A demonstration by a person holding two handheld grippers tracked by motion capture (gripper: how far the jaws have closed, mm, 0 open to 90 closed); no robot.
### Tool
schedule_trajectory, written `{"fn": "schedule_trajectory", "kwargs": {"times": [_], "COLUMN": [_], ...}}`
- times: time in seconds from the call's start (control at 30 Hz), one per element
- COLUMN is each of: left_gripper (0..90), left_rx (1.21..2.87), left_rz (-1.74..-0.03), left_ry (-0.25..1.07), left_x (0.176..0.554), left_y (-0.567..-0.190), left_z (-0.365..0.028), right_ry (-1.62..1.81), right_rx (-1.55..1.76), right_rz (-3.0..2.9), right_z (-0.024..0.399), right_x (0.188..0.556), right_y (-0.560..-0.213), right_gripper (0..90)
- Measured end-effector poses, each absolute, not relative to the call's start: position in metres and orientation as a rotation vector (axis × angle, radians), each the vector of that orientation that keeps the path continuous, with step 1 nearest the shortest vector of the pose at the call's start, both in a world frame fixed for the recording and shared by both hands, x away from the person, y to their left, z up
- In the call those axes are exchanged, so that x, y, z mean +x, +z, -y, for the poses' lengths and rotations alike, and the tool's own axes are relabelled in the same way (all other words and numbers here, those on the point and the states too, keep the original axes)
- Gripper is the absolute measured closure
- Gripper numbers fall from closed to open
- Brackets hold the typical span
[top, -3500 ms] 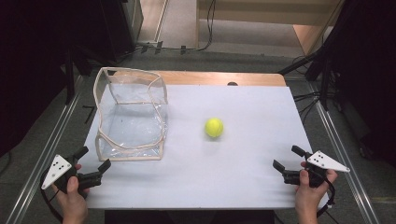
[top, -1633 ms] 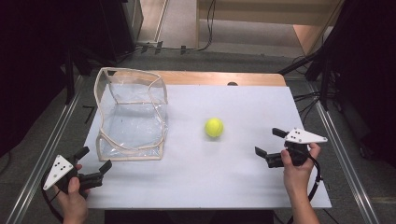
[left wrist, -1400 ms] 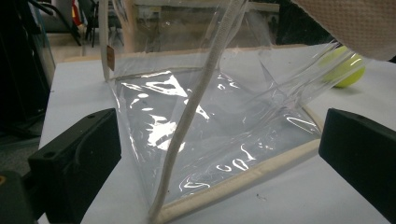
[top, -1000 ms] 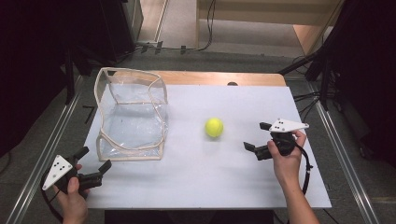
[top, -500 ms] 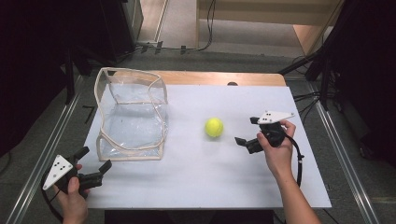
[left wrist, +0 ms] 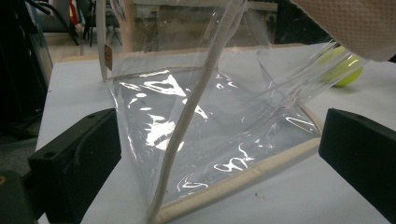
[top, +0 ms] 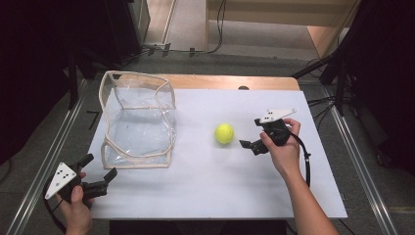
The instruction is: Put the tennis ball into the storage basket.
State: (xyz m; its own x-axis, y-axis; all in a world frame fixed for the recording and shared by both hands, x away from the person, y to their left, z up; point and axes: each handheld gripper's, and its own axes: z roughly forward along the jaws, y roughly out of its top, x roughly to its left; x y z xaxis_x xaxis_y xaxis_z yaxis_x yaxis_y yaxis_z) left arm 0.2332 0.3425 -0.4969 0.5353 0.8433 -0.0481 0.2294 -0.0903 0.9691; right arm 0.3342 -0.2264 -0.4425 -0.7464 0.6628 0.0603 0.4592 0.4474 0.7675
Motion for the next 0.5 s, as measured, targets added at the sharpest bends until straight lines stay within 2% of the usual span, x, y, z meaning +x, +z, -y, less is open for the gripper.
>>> {"fn": "schedule_trajectory", "kwargs": {"times": [0.5], "left_gripper": [0.0], "left_rx": [1.620], "left_rz": [-0.925], "left_ry": [0.660], "left_x": [0.233], "left_y": [-0.497], "left_z": [-0.342], "right_ry": [1.088], "right_rx": [0.961], "right_rz": [-2.547], "right_z": [0.210], "right_x": [0.356], "right_y": [-0.442], "right_gripper": [0.0]}}
